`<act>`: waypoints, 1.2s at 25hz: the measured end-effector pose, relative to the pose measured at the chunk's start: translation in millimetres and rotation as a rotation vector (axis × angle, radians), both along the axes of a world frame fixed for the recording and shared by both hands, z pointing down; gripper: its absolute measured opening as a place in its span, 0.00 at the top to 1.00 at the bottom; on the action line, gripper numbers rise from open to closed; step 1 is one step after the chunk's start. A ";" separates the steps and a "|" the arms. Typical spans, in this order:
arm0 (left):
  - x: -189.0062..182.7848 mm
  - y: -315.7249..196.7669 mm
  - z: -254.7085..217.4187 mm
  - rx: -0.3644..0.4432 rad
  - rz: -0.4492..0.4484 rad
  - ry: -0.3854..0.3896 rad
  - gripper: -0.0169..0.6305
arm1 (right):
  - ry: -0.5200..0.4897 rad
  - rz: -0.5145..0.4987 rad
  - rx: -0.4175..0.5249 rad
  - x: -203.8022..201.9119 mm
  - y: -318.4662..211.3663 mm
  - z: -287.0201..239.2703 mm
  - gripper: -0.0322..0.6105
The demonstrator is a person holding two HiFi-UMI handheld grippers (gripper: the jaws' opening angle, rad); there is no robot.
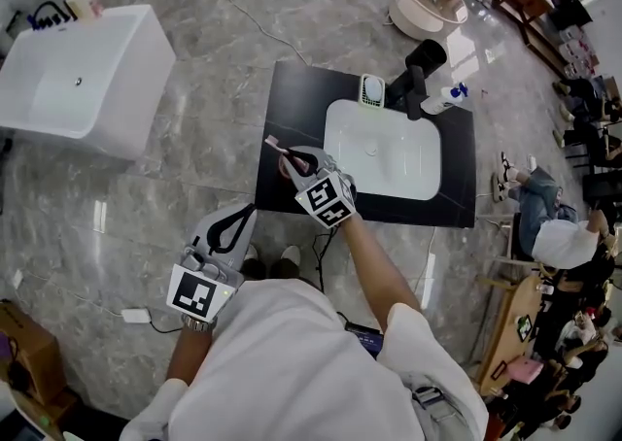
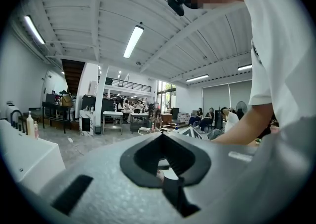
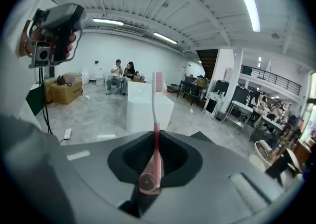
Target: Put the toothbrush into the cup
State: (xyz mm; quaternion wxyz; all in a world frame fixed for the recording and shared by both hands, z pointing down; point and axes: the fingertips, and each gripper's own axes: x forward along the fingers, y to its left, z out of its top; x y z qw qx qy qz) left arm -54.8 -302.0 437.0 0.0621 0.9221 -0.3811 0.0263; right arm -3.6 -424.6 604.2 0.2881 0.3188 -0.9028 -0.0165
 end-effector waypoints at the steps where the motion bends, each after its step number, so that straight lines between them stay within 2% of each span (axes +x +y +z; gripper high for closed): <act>1: 0.9 -0.6 0.1 0.000 0.000 -0.001 0.98 | -0.003 0.003 -0.015 0.4 -2.2 6.7 0.89; 8: -2.9 -2.6 0.3 -0.001 -0.021 -0.007 0.98 | 0.051 0.004 -0.103 4.1 -6.6 45.7 0.89; 17: -11.2 -0.6 0.8 -0.006 -0.055 -0.018 0.98 | 0.154 -0.016 -0.156 4.7 -2.4 70.3 0.88; 24: -11.1 3.0 0.4 -0.002 -0.061 -0.017 0.98 | 0.166 0.001 -0.152 7.9 -1.3 67.9 0.87; 26: -9.9 4.1 1.1 -0.002 -0.057 -0.020 0.98 | 0.158 0.007 -0.154 10.3 -0.7 66.8 0.84; 30: -6.1 3.9 1.3 -0.001 -0.053 -0.018 0.98 | 0.117 0.027 -0.132 16.6 -1.6 52.3 0.85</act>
